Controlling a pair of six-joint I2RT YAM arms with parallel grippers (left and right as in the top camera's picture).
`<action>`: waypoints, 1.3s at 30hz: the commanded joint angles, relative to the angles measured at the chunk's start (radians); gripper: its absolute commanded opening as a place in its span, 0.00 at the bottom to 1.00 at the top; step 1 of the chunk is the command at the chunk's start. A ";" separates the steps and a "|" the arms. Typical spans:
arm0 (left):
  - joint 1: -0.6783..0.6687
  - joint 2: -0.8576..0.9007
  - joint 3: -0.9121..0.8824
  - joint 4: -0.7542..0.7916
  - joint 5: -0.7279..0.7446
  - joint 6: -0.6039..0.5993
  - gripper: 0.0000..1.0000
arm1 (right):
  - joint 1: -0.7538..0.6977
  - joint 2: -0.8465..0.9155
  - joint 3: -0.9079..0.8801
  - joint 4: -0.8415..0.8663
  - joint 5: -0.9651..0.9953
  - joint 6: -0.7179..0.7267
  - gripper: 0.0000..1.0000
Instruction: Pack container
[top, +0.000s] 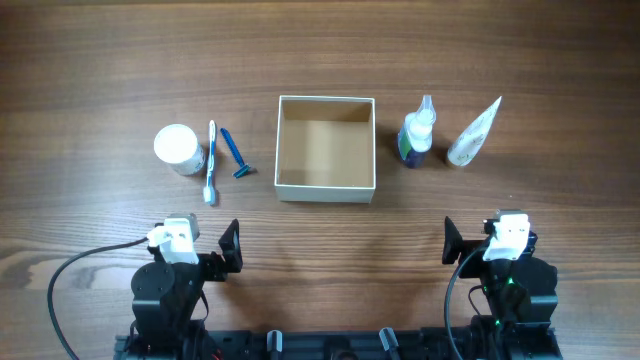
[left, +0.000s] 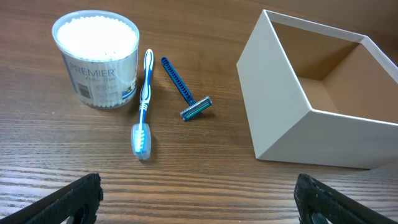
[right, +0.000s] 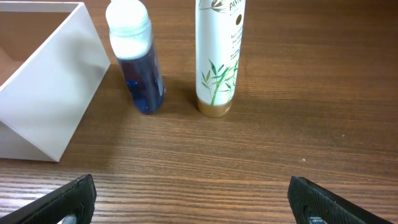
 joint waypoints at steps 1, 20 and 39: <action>0.006 -0.011 -0.006 0.002 0.012 0.008 1.00 | -0.003 -0.009 -0.013 -0.002 -0.016 0.007 1.00; 0.006 -0.011 -0.006 0.002 0.012 0.008 1.00 | -0.003 -0.009 -0.014 0.235 -0.150 0.422 1.00; 0.006 -0.011 -0.006 0.002 0.012 0.008 1.00 | -0.003 0.380 0.432 0.355 -0.253 0.256 1.00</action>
